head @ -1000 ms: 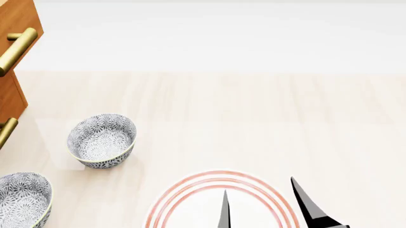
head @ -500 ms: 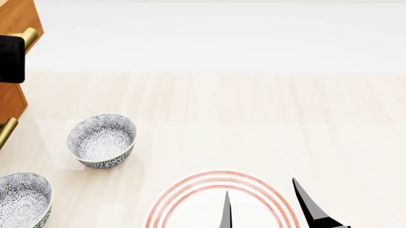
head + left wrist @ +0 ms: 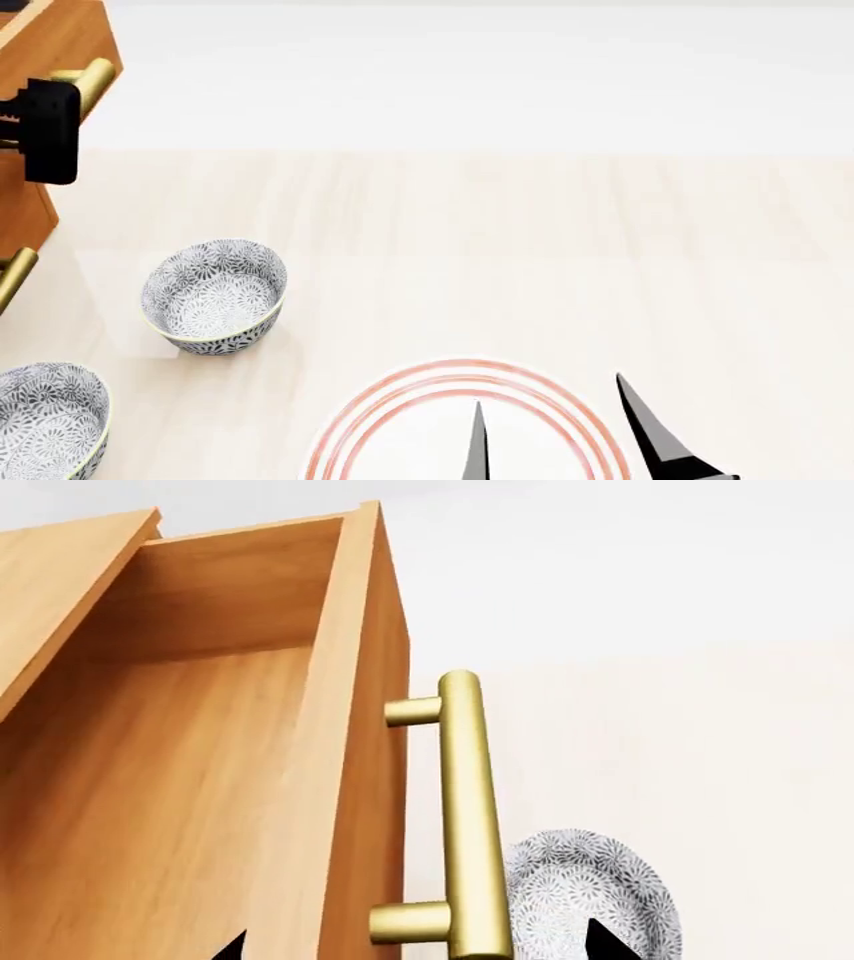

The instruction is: Open the top drawer of the cabinet.

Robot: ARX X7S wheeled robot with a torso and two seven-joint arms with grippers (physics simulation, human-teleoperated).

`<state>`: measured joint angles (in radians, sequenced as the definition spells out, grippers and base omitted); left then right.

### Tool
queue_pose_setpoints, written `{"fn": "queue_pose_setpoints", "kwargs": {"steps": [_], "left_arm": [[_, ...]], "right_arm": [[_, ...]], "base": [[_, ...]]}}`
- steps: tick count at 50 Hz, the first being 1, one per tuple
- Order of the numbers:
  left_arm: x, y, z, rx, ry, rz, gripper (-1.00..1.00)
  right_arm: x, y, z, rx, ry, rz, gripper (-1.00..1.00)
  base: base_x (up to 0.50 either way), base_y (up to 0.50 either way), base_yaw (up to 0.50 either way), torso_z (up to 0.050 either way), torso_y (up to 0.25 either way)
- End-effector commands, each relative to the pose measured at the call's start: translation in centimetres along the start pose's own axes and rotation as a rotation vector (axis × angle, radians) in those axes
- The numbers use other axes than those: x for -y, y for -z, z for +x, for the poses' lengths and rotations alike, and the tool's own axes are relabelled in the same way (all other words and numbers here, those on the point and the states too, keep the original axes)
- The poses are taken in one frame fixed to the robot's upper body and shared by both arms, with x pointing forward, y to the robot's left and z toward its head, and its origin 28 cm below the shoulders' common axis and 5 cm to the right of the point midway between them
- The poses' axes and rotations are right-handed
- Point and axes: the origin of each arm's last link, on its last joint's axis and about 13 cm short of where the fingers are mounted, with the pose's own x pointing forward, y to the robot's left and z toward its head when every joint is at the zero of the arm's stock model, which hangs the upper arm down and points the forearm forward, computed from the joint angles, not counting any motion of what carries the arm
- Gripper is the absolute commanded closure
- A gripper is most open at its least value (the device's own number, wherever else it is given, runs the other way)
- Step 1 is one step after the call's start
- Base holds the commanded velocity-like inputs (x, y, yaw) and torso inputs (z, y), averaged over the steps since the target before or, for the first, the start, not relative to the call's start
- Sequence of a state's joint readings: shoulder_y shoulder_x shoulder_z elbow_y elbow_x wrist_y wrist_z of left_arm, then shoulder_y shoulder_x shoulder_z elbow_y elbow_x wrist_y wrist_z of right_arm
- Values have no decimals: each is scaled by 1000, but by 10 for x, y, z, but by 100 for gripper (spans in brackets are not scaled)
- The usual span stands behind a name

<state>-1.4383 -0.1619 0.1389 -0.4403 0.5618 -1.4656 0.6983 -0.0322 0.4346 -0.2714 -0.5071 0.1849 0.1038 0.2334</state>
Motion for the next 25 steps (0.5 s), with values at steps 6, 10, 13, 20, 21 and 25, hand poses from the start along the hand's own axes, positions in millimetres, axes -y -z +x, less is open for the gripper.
{"fn": "queue_pose_setpoints", "kwargs": {"steps": [6,10,13,20,21,25], "left_arm": [[18,1,-14,46,101,51,-100],[21,0,-15,52,113,55,-100],[22,-1,-16,55,118,56,-100],[26,-3,-14,55,134,55,-100],[26,-3,-14,54,136,55,-100],[31,-4,-13,53,149,60,-100]], "right_arm": [[1,0,0,3,9,1,-100],[1,1,0,3,11,2,-100],[1,1,-1,3,11,2,-100],[1,1,-2,2,15,1,-100],[1,1,-2,3,16,1,-100],[2,1,-2,2,19,3,-100]], "base": [[0,0,0,0,0],[0,0,0,0,0],[0,0,0,0,0],[0,0,0,0,1],[0,0,0,0,0],[0,0,0,0,0]]}}
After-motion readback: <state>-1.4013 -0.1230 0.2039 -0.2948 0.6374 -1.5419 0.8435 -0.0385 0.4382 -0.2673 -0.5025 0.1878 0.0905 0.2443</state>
